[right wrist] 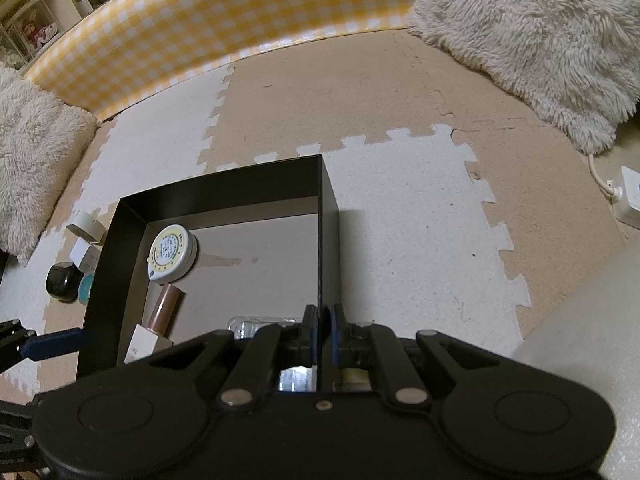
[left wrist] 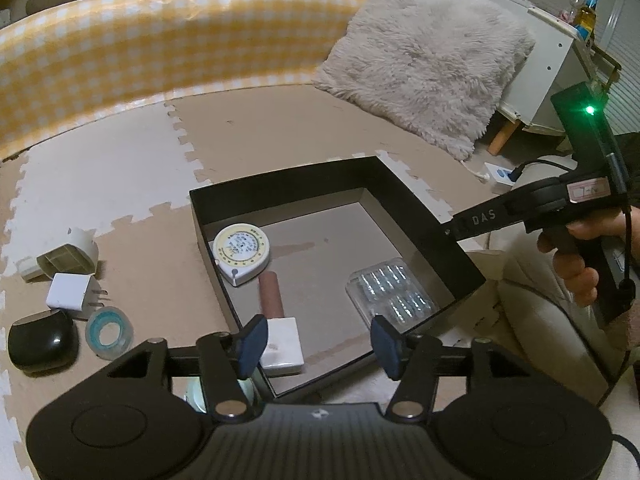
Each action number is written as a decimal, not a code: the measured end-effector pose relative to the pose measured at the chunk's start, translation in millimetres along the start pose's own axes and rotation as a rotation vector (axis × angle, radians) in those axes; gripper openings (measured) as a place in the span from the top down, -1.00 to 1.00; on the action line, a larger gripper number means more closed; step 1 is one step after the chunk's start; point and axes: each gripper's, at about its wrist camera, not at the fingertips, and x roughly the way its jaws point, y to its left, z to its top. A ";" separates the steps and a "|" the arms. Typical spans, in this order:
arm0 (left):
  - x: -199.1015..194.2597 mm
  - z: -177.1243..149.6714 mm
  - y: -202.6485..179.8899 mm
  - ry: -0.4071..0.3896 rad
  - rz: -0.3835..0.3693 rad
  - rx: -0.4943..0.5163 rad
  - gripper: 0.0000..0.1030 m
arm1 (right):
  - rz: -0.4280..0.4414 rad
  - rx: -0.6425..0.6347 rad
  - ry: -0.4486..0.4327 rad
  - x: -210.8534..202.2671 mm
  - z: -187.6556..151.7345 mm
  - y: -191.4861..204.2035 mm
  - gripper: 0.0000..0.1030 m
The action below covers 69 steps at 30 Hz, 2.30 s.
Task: Organize rigid objects
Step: 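Lift the left tool away and grasp the mint-green round tape measure, then carry the mint-green tape measure into the black box and open the left tool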
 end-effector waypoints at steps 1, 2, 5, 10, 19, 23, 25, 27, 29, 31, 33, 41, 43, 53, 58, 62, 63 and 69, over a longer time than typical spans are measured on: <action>-0.5 -0.1 -0.6 0.000 -0.001 0.000 -0.24 | 0.000 0.000 0.000 0.0 -0.1 0.0 0.86; -1.1 -0.2 -1.1 -0.001 -0.001 0.000 -0.27 | 0.000 0.000 0.000 0.0 -0.1 0.1 0.86; -2.8 0.0 -2.7 -0.001 -0.007 0.003 -0.45 | 0.000 0.000 0.000 0.0 0.0 0.1 0.86; -6.9 0.2 -5.2 -0.013 -0.006 0.012 -0.74 | 0.000 0.000 0.000 -0.1 0.0 0.1 0.86; -15.2 -0.4 -2.1 -0.026 0.007 0.050 -1.00 | -0.001 0.000 0.000 0.0 0.0 0.2 0.86; -18.6 -2.1 4.4 -0.014 0.005 0.066 -1.00 | -0.001 0.000 0.000 0.0 0.0 0.2 0.86; -18.2 -3.3 8.0 0.002 0.005 0.079 -1.00 | -0.001 0.000 0.000 0.0 0.0 0.3 0.86; -17.1 -5.0 11.7 0.016 -0.004 0.103 -1.00 | -0.001 0.000 0.000 0.0 0.0 0.3 0.86; -15.3 -6.5 16.2 0.041 -0.009 0.129 -1.00 | -0.001 0.000 0.000 0.0 0.0 0.3 0.86; -14.1 -9.1 20.2 0.057 -0.018 0.156 -1.00 | -0.001 0.000 0.000 0.0 0.0 0.3 0.86; -10.3 -12.9 24.4 0.088 -0.027 0.190 -1.00 | 0.000 0.001 0.000 -0.2 -0.1 0.2 0.86; 9.2 -29.8 28.6 0.168 0.003 0.356 -0.95 | -0.002 -0.001 0.000 -0.4 -0.3 0.6 0.86; 14.2 -30.3 30.2 0.171 0.017 0.375 -0.71 | -0.002 -0.001 0.000 0.0 -0.1 0.4 0.86; 38.7 -34.2 42.3 0.225 0.061 0.417 0.02 | -0.002 -0.002 0.000 -0.1 -0.2 0.5 0.86; 43.7 -32.7 40.7 0.200 0.052 0.434 -0.01 | -0.003 -0.003 0.001 0.0 -0.3 0.3 0.86; 45.2 -31.8 42.2 0.186 0.042 0.445 -0.01 | -0.003 -0.003 0.001 0.0 -0.3 0.3 0.86; 44.9 -32.2 42.6 0.183 0.040 0.444 -0.01 | -0.003 -0.003 0.001 -0.3 -0.5 0.0 0.86; 45.7 -26.5 45.8 0.224 0.047 0.364 0.02 | -0.003 -0.003 0.001 0.0 -0.2 0.3 0.86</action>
